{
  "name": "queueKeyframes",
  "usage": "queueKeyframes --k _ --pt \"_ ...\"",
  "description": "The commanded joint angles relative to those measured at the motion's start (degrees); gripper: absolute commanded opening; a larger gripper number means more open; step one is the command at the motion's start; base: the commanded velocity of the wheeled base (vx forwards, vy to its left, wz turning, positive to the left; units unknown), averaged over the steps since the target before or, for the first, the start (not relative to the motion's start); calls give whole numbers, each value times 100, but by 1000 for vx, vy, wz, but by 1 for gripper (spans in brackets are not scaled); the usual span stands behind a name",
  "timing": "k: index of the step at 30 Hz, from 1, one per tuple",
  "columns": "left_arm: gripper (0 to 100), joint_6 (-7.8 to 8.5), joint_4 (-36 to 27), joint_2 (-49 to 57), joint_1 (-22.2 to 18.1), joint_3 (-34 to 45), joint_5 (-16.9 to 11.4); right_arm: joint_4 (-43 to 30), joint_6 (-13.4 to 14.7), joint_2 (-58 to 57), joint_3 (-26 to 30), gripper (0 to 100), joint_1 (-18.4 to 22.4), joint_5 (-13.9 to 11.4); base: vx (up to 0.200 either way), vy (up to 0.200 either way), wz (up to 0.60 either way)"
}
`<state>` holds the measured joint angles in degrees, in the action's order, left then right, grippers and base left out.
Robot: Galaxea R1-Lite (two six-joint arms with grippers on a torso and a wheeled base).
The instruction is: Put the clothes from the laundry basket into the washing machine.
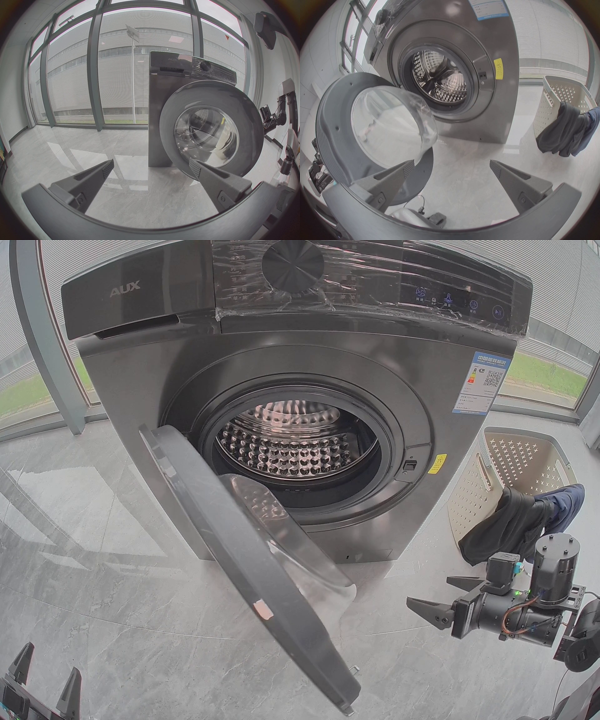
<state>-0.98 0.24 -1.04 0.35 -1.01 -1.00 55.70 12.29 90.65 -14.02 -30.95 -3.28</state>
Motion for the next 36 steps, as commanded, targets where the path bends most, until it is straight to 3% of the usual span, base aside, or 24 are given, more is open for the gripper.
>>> queueKeyframes --k 1,5,14,26,36 --pt "100 10 2 95 0 101 -6 345 125 533 -382 100 -218 179 0 0 0" --pt "100 10 2 95 0 101 -6 477 459 1456 -1094 100 -376 583 0 0 0" --pt "100 10 2 95 0 101 -6 943 485 2616 -2035 100 -570 732 0 0 0" --pt "100 10 2 95 0 101 -6 1259 503 2835 -2131 100 -1159 750 0 0 0" --pt "100 10 2 95 -9 101 -6 1461 485 2950 -2377 100 -1141 706 -60 0 0"
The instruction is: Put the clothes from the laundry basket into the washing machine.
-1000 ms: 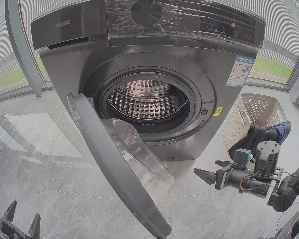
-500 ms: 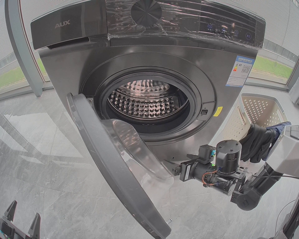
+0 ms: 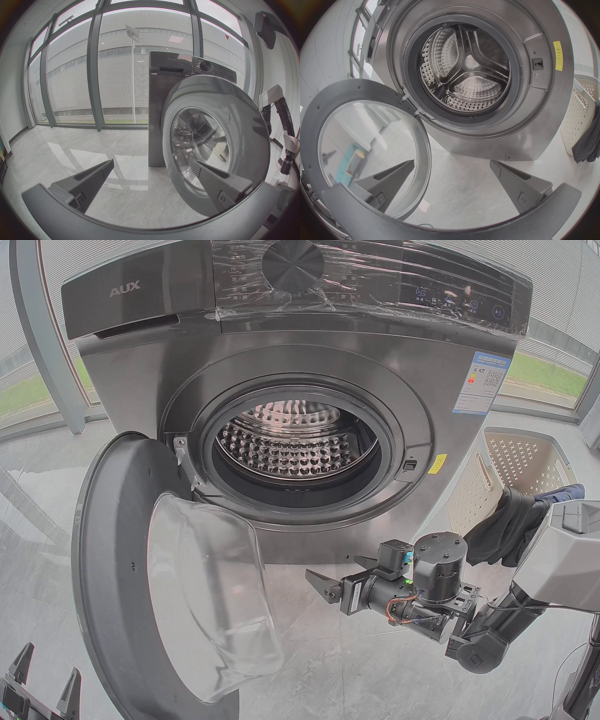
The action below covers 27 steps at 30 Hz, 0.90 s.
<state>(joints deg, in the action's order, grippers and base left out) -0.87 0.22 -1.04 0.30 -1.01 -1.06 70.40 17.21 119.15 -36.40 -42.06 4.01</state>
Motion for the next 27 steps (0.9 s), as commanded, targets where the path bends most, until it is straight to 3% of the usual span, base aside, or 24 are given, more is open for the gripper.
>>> queueKeyframes --k 1,15,27 --pt "100 -1 4 95 -4 101 1 -9 -7 152 -201 100 -48 -32 -200 0 0" --pt "100 25 4 104 -4 101 1 -343 -43 724 -1334 100 -356 -41 -200 0 0" --pt "100 34 4 104 -4 101 1 -272 -34 1225 -1976 100 -742 21 0 0 0"
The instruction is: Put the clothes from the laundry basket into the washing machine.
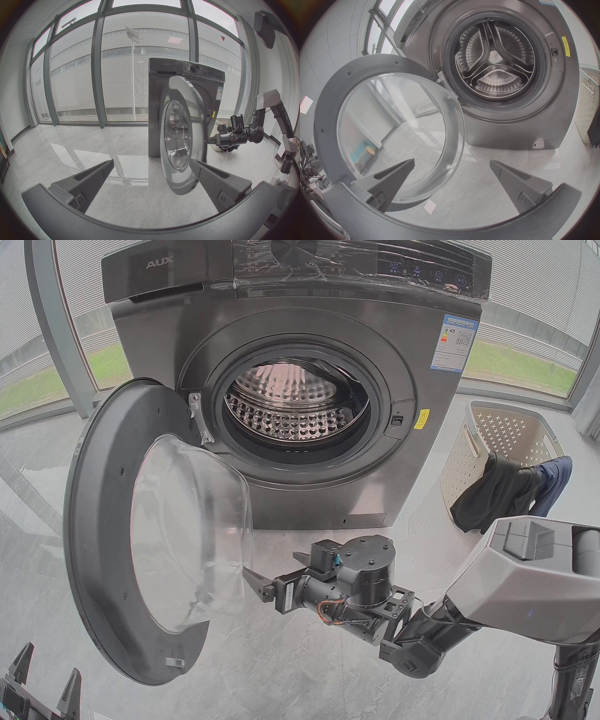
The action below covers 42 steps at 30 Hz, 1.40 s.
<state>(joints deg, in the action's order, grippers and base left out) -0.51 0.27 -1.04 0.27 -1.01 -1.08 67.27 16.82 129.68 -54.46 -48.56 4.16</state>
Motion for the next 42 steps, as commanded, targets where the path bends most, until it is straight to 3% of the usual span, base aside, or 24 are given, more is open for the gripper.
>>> queueKeyframes --k 1,7,16,25,35,42 --pt "100 7 0 104 0 101 -6 67 5 180 -206 100 -110 6 0 0 0" --pt "100 7 0 104 0 101 3 23 5 180 -417 100 -22 6 0 0 0" --pt "100 7 0 104 0 101 -6 -293 14 663 -1313 100 -5 24 0 0 0" --pt "100 -10 0 104 0 101 3 -214 14 1217 -2166 100 -304 367 0 0 0" --pt "100 -10 0 104 0 101 -6 -267 23 1191 -2333 100 -189 454 0 0 0" --pt "100 -10 0 104 0 101 -6 -346 32 1569 -2816 100 -409 472 0 0 0"
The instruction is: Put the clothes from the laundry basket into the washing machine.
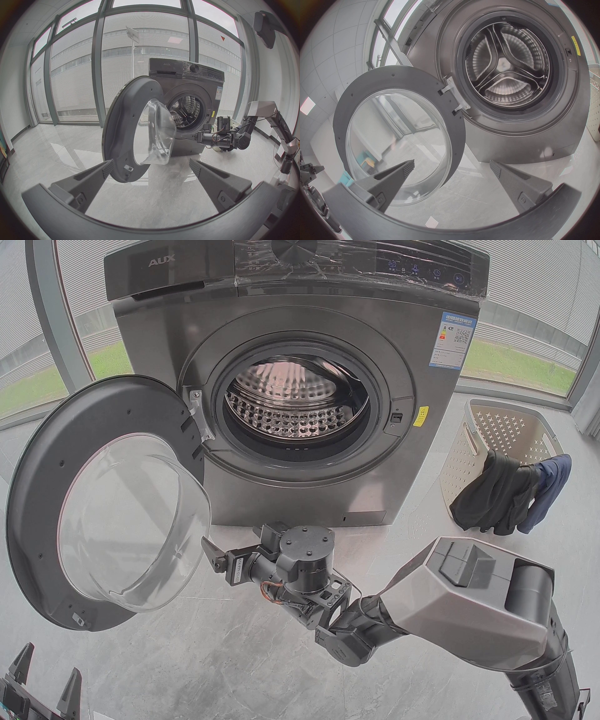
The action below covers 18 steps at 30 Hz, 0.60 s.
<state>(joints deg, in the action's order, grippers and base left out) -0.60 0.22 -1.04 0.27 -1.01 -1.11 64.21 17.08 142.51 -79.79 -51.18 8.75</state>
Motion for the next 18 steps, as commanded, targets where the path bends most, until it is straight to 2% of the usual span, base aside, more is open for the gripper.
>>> queueKeyframes --k 1,6,9,11,14,16,18 --pt "100 -11 4 104 0 101 -3 -40 6 313 -309 100 -165 12 0 0 0" --pt "100 -11 4 104 0 101 -3 -49 15 778 -863 100 -349 56 0 0 0" --pt "100 -11 4 104 0 101 -3 -49 6 1121 -1470 100 -411 267 0 0 0" --pt "100 -11 4 104 0 101 -3 -49 6 1227 -1680 100 -411 302 0 0 0" --pt "100 -19 4 95 8 101 -3 -49 6 1156 -1645 100 -384 311 0 0 0" --pt "100 -19 4 95 8 101 -3 -40 -3 866 -1382 100 -323 311 0 0 0" --pt "100 -19 4 95 8 101 -3 -58 -12 348 -863 100 -244 311 0 0 0"
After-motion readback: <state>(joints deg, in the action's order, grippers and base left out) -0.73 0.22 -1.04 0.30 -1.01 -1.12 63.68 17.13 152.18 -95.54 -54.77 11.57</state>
